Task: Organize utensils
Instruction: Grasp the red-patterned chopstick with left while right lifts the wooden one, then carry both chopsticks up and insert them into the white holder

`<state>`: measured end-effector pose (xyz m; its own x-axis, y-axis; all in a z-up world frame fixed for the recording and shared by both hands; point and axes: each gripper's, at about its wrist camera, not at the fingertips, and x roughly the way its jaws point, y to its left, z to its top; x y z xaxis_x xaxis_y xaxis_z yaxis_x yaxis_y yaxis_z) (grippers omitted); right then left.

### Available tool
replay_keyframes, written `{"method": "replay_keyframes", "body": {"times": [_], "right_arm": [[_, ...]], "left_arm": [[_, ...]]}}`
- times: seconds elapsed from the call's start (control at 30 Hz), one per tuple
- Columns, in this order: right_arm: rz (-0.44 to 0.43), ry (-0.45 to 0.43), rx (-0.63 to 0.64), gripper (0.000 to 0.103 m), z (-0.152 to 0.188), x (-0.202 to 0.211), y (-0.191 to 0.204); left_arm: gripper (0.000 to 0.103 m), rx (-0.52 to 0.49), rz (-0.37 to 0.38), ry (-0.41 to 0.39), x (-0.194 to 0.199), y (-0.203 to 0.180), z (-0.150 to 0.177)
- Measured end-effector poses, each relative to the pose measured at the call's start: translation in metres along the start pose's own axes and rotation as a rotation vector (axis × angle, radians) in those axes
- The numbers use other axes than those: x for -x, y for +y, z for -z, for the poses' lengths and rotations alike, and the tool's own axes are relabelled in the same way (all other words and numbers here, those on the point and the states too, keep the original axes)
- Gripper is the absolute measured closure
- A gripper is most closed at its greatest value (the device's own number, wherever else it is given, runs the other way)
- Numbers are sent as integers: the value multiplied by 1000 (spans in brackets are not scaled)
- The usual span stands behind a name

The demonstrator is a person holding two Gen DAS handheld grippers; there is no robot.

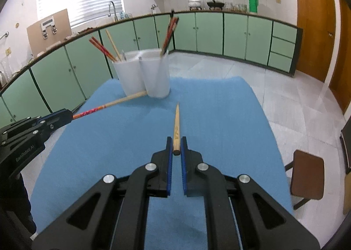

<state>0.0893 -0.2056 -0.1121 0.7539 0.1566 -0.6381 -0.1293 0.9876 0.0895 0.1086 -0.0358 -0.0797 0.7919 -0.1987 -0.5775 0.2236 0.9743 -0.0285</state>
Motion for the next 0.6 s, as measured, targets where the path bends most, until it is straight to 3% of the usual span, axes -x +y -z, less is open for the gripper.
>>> {"method": "replay_keyframes", "body": {"times": [0.27, 0.6], "right_arm": [[-6, -60, 30, 97, -28, 15, 3], [-89, -81, 60, 97, -80, 23, 5]], "left_arm": [[97, -14, 6, -65, 13, 7, -23], [98, -38, 26, -123, 10, 19, -56]]}}
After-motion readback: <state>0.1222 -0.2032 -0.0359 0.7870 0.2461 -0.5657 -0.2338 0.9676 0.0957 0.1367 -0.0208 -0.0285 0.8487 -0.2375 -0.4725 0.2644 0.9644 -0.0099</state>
